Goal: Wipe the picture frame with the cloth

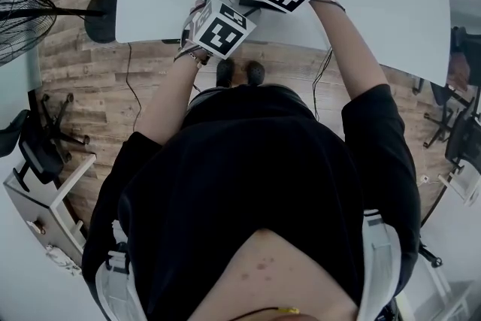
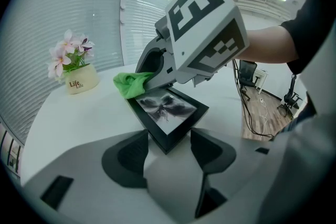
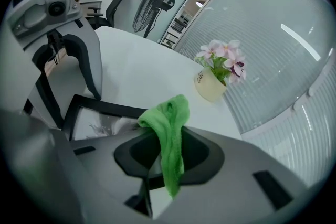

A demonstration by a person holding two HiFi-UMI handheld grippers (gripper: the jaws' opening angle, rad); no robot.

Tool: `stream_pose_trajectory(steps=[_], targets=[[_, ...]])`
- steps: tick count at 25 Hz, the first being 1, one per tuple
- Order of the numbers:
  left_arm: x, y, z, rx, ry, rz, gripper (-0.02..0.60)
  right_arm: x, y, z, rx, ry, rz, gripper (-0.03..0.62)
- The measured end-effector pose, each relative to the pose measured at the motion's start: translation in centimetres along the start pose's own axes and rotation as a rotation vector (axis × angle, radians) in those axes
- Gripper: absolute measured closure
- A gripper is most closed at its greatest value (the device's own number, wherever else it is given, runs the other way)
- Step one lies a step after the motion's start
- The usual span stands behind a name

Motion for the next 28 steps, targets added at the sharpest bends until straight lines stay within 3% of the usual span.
stream_pose_trajectory(steps=[28], targets=[[-0.1, -0.1, -0.1, -0.002, 0.002, -0.002, 0.316, -0.1, 1.5, -3.4, 0.097, -0.018, 0.035, 0.497]])
Point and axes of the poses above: the fingertips, and each gripper's own axes: y backward along the fingers, z to its right, x out of its top, the point moved 3 cm from there along y, backward along the fingers, and after that the axes turned 12 degrees about -z, right-handed, at the moved point
